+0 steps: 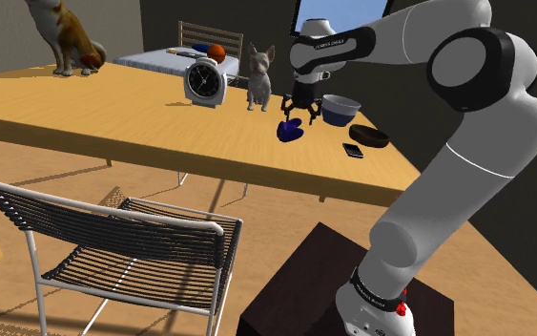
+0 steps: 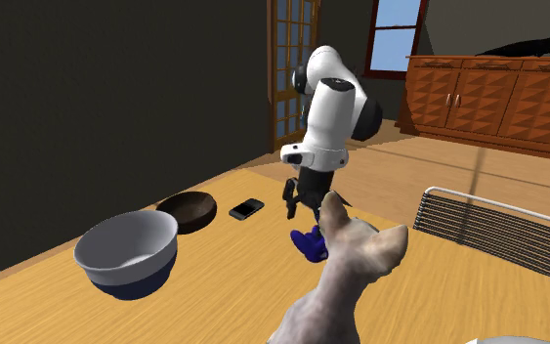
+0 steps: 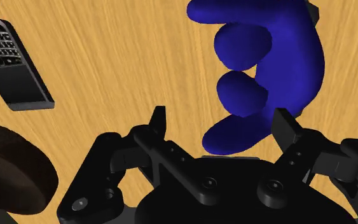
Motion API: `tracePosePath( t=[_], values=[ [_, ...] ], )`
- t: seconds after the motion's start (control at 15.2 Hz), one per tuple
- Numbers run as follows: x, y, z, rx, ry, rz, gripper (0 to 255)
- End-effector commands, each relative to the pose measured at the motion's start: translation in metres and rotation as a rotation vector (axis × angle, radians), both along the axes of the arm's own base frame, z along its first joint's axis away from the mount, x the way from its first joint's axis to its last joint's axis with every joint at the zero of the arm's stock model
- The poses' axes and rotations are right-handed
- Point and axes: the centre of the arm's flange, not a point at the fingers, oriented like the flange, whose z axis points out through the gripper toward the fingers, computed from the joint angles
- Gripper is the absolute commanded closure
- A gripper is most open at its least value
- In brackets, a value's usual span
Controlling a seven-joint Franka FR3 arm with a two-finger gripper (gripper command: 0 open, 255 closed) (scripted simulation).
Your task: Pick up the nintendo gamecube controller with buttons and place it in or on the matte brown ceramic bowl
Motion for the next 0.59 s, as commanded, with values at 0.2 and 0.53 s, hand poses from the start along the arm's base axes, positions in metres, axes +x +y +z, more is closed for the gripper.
tracePosePath(
  t=[0.2,0.53],
  values=[
    [0.044,0.008,-0.014,-0.094,0.004,-0.363,0],
    [0.042,0.002,-0.04,-0.094,0.004,-0.363,0]
  ],
)
